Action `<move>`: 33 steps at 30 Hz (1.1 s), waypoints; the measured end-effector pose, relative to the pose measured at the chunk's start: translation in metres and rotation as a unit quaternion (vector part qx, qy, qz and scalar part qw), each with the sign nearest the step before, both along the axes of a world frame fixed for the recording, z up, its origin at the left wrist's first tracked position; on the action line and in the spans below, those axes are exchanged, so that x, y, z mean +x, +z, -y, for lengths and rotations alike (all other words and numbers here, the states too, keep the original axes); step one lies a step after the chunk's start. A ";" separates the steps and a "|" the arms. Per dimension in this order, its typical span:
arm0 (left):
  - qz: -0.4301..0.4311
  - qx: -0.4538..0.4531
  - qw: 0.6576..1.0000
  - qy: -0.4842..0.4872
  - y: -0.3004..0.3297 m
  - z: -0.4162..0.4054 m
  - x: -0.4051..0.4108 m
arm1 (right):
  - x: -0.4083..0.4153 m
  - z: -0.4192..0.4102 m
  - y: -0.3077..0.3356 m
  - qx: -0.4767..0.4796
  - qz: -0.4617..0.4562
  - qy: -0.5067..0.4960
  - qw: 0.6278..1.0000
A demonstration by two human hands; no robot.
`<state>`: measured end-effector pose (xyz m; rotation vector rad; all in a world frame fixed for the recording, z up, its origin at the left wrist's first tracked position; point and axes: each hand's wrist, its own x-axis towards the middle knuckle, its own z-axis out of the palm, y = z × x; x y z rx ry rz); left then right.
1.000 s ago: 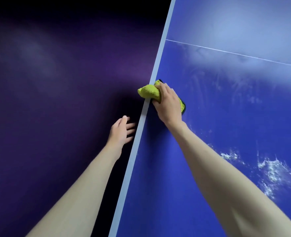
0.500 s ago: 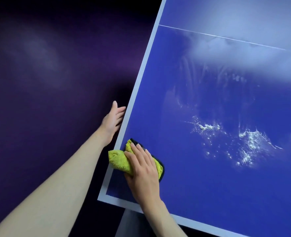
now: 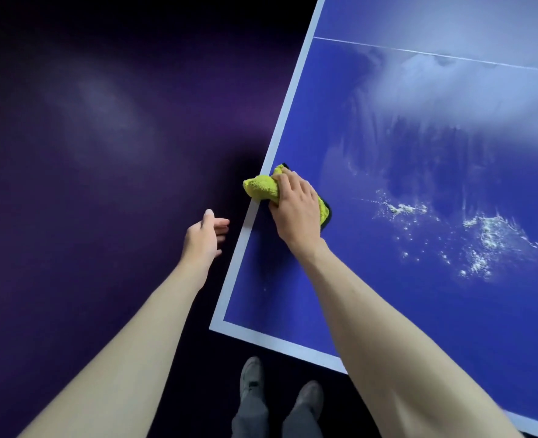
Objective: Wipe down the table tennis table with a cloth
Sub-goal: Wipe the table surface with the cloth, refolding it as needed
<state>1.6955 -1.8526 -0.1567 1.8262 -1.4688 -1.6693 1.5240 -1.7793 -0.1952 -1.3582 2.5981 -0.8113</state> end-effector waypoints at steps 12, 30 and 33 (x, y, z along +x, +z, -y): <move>0.001 -0.046 0.999 -0.003 0.004 -0.012 0.018 | 0.153 -0.108 0.013 0.010 0.067 0.088 0.994; 0.005 -0.021 0.987 -0.161 0.004 0.029 -0.030 | 0.051 -0.044 0.009 0.018 0.053 0.163 0.985; 0.023 0.012 0.984 -0.175 0.003 0.027 -0.057 | -0.001 -0.009 0.010 0.031 0.042 0.161 0.986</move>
